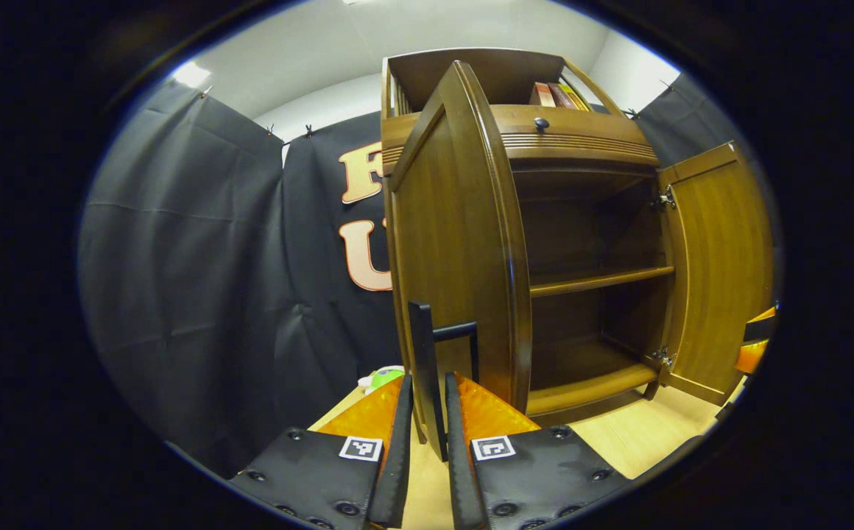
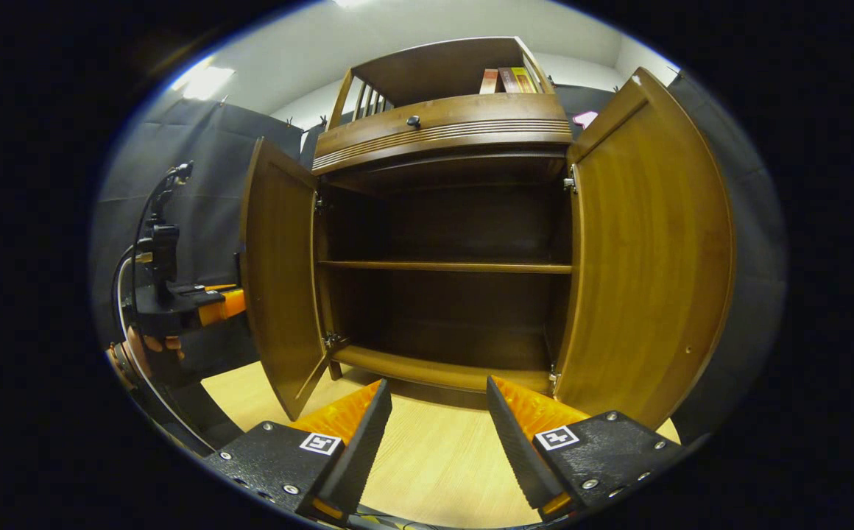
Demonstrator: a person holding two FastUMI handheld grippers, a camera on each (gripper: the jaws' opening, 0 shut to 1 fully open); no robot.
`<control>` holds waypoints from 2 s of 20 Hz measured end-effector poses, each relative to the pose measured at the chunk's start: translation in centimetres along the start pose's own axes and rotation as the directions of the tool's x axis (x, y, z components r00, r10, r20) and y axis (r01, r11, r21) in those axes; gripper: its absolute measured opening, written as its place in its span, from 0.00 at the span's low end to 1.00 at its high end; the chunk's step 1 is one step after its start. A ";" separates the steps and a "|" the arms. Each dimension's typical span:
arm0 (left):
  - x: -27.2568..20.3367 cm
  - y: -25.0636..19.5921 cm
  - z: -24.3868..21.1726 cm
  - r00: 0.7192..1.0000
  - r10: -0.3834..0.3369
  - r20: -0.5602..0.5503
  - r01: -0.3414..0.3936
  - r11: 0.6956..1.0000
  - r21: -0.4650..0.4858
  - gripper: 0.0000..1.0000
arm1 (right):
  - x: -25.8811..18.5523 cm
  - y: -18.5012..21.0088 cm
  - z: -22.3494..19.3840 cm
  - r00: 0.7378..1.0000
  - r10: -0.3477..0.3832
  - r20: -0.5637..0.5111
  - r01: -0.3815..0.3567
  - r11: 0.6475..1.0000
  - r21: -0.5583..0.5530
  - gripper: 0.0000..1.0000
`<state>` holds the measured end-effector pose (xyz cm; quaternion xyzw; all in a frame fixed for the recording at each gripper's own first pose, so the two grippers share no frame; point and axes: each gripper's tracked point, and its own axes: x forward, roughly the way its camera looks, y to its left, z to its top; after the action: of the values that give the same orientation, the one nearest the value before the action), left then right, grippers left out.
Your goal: Open the right door of the double-door shoe cabinet with the right hand, and open the left door with the left hand.
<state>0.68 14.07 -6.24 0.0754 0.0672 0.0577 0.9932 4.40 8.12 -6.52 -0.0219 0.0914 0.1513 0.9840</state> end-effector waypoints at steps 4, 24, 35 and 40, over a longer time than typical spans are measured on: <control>0.0 4.5 -0.3 1.000 0.017 0.004 -0.016 0.999 -0.039 0.17 | 1.1 0.9 -0.3 1.000 -0.006 -0.010 0.006 1.000 -0.013 0.81; -0.6 13.2 -1.9 0.982 -0.183 -0.042 0.184 0.982 0.031 0.22 | 2.6 2.2 0.2 0.999 -0.046 -0.005 0.046 0.999 -0.024 0.70; -5.4 0.8 3.6 0.958 -0.282 0.049 0.280 0.959 0.039 0.22 | 1.4 0.1 0.0 1.000 -0.010 0.003 0.010 0.999 -0.030 0.81; -3.4 -8.3 3.5 0.943 -0.321 0.083 0.328 0.940 -0.096 0.25 | -1.1 -2.9 0.1 0.999 -0.048 0.012 0.049 0.998 -0.048 0.81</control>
<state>-1.27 5.02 -3.71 0.0113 0.0426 -0.1058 0.9934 4.30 5.08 -6.13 -0.0471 0.0820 0.1296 0.9871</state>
